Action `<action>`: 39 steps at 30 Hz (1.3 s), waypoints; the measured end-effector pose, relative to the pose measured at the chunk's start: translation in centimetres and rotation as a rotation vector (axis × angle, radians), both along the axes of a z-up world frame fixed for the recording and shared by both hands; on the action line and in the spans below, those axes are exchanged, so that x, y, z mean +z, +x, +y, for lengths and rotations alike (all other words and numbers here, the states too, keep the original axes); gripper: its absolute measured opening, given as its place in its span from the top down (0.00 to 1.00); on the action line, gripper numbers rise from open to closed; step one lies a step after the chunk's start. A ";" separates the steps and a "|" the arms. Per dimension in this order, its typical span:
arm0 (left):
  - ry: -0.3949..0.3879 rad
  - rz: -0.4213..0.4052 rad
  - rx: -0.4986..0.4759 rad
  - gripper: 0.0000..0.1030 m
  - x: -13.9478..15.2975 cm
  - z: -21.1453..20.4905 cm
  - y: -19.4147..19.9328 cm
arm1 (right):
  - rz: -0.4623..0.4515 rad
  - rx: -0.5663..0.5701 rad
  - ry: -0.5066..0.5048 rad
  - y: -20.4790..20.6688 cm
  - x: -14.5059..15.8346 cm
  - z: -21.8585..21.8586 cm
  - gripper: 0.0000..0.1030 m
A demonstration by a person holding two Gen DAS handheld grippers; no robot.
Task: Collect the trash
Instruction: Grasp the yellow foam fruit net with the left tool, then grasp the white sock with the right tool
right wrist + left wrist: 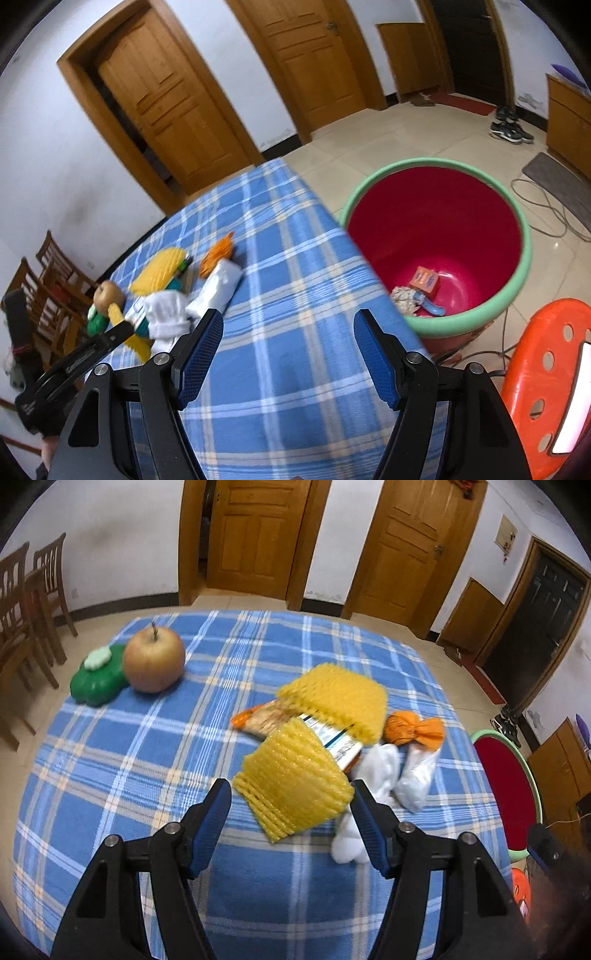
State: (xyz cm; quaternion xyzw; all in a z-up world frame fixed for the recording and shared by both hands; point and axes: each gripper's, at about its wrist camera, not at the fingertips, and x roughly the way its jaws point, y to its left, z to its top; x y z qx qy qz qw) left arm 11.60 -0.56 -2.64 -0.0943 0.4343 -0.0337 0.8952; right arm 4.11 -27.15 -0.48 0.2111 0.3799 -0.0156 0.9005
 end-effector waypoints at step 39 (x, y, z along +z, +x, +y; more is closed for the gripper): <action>-0.095 -0.007 0.090 0.75 -0.6 10.7 -3.5 | 0.079 0.272 -0.091 7.1 -4.1 14.5 0.28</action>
